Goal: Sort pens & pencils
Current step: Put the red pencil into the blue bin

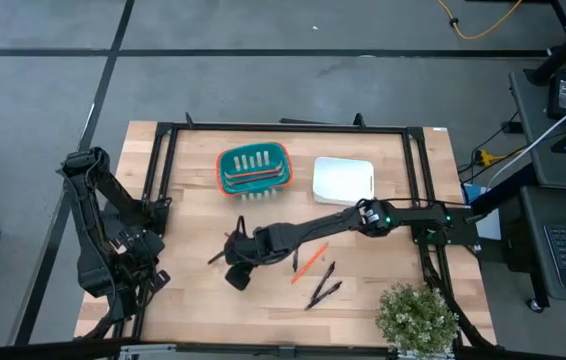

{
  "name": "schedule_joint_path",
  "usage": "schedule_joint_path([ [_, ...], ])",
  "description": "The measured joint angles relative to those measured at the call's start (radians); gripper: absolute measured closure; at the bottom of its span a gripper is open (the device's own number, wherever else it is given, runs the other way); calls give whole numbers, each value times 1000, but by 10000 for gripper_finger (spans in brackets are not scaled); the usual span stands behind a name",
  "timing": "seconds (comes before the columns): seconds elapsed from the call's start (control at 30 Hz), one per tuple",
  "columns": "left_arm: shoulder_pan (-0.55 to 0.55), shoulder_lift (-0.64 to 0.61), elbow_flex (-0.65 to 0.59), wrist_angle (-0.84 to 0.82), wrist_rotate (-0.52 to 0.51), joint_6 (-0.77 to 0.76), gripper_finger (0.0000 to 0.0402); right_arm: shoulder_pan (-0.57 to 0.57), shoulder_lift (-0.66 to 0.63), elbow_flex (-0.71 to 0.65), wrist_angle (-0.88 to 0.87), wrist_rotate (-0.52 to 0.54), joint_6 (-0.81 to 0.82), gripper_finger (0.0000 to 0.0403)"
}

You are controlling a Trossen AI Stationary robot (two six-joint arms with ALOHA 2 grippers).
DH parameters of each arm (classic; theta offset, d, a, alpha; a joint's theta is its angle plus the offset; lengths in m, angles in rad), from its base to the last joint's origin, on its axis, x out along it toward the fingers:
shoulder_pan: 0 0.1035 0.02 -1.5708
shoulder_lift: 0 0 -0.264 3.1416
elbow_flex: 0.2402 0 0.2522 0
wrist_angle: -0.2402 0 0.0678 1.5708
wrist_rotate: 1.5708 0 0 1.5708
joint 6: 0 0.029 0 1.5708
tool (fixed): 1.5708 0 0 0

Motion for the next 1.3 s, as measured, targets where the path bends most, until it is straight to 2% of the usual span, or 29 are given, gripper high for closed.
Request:
schedule_joint_path([
  [0.9,1,0,0,0,-10,10,401,-53,0,0,-139,-8,30,301],
  [1.3,1,0,0,0,-11,19,401,-59,0,0,-143,-35,50,301],
])
